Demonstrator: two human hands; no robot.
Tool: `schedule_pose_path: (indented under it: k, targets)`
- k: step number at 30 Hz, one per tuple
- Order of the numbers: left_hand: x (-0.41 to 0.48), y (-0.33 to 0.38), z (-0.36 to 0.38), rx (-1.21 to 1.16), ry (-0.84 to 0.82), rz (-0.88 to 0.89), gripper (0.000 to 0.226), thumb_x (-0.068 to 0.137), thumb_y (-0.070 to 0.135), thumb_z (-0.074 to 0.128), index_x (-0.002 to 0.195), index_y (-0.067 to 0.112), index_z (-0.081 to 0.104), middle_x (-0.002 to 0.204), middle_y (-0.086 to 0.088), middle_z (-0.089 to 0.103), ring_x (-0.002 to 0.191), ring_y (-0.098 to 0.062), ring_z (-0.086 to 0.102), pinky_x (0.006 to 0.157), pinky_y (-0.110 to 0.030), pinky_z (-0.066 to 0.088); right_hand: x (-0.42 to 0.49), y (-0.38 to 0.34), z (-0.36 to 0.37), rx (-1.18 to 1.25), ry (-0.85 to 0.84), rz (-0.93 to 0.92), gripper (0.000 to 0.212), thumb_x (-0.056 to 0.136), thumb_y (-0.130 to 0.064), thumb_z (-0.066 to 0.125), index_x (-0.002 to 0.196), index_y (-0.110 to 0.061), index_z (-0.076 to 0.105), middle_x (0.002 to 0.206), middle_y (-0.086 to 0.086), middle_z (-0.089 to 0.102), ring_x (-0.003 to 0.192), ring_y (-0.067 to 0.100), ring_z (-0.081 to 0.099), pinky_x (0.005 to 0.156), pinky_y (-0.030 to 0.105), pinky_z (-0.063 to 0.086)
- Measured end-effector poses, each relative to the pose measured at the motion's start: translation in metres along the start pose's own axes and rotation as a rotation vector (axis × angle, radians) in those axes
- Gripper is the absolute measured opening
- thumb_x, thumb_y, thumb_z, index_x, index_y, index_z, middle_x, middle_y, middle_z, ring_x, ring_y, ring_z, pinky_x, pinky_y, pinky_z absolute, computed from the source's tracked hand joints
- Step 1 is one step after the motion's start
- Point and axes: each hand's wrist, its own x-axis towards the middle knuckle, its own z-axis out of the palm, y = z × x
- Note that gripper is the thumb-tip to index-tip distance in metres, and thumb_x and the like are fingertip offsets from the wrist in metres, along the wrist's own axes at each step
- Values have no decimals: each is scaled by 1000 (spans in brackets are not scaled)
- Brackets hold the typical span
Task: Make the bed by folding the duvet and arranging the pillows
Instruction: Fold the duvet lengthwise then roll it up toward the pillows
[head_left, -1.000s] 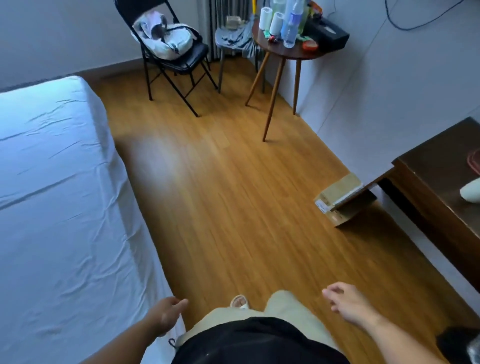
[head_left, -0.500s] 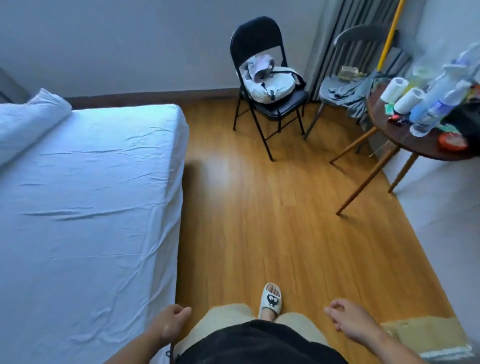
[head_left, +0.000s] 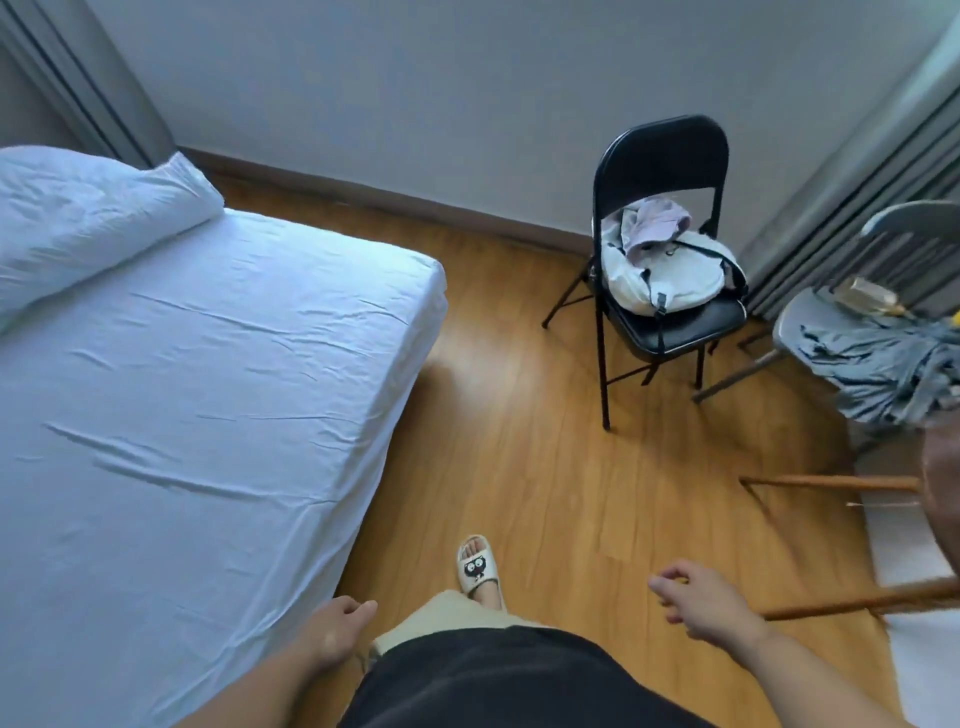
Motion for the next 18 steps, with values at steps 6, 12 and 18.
schedule_pose_path:
  k: [6,12,18]
  targets:
    - [47,147,-86,33,24,72,37,101,52,44,96,19,62,109,-4,67,91,-16,61,88,-32,49,65,-126,-66,20,7,-46,17,93,-40,65,98,-23,67,93,1,72,77,17,71,59,27,46]
    - [97,277,-162,-54,93,155,31,102,48,46,97,21,62,94,2,63,84,-12,58,73,-26,45,157,-234,-124,1,-26,-59,17,95,-40,63,102,-25,64,98,-1,70,83,15,71,77,32,60]
    - [169,360,-218,-173,133,-8,30,100,41,50,100,15,65,89,-2,63,73,-15,52,68,-29,38,276,-351,-191,-29,-109,-84,25,90,-34,69,104,-14,69,88,7,74,63,15,64,54,25,46]
